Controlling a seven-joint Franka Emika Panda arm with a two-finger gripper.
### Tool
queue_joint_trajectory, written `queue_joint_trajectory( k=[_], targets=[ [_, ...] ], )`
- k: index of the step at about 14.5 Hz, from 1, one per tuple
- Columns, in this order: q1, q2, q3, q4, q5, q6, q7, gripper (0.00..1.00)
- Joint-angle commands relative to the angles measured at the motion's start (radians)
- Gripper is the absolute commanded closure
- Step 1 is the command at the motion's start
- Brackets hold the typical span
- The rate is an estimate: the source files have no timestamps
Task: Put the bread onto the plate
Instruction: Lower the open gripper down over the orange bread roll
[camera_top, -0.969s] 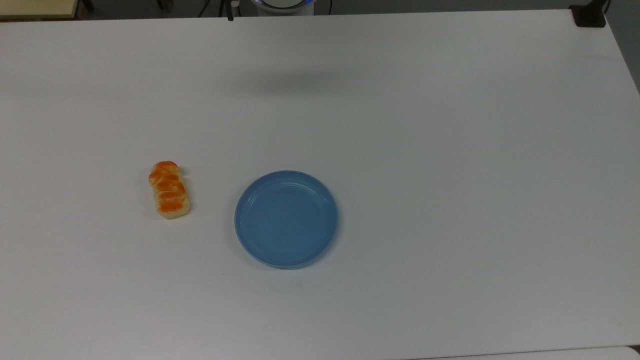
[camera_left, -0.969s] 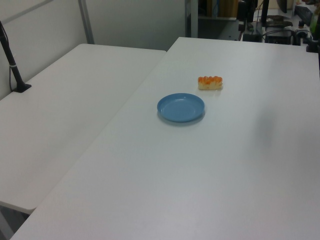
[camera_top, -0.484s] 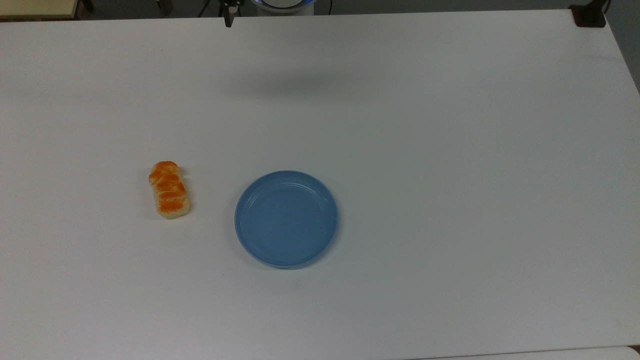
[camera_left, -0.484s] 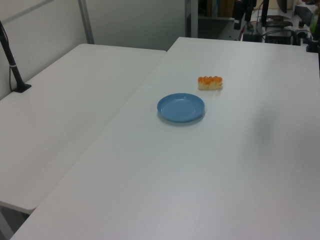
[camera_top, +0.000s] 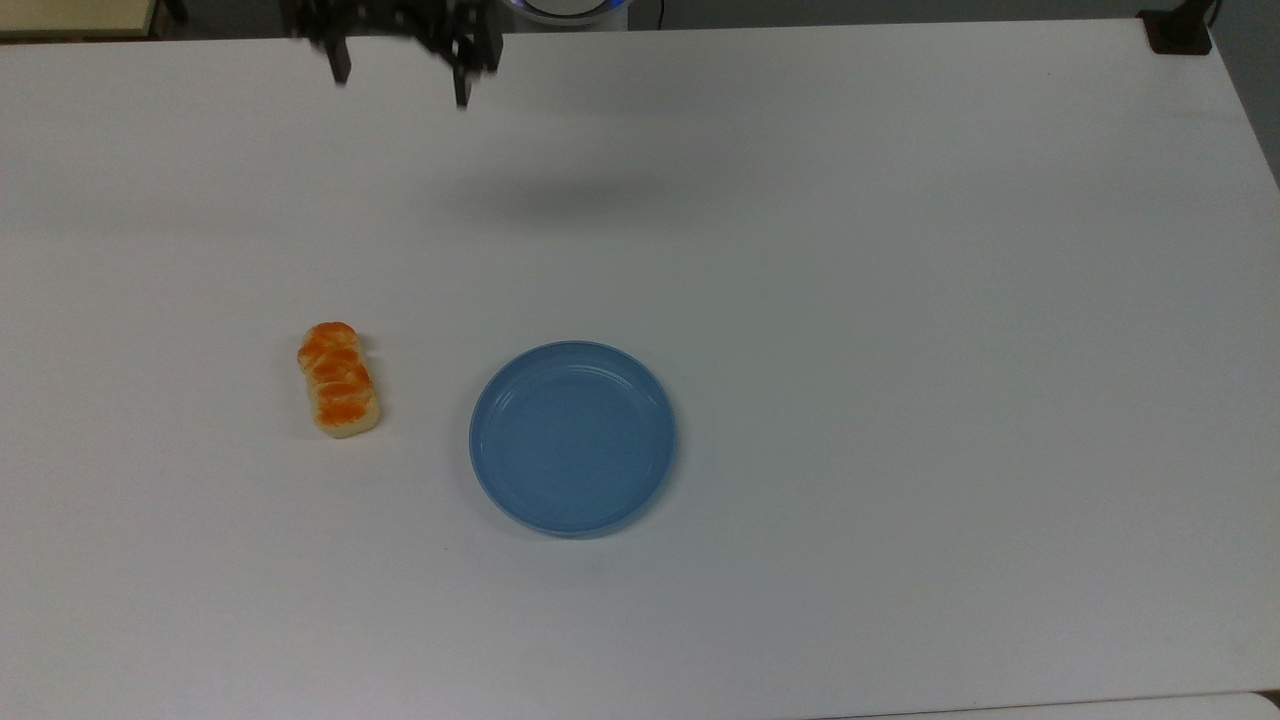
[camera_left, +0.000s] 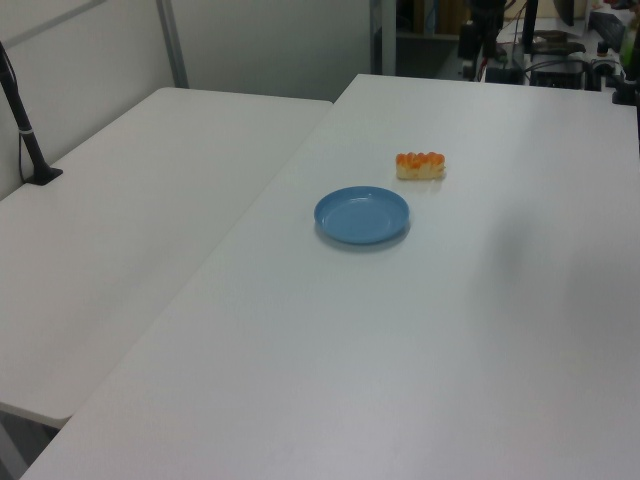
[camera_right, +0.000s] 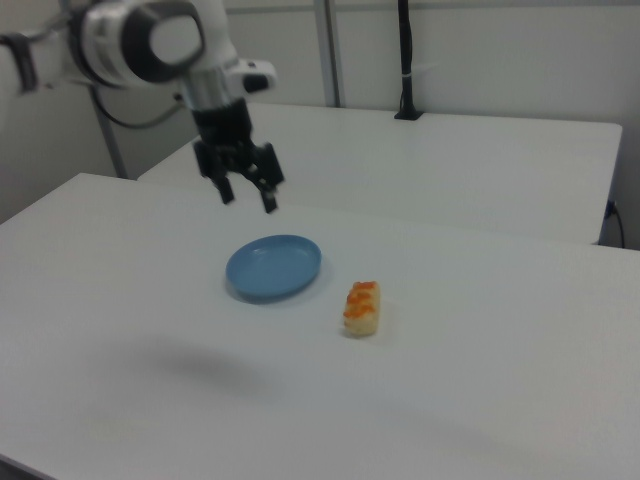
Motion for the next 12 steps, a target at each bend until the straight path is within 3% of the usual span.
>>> queue_joint_trajectory(
  k=[1,4,12],
  targets=[
    [-0.014,0.212,-0.007,0.034,-0.03,0.257,-0.03,0.0],
    [-0.063,0.338,-0.007,0.033,-0.034,0.43,-0.079,0.0],
    [-0.109,0.467,-0.008,0.036,-0.038,0.531,-0.119,0.0]
  ],
)
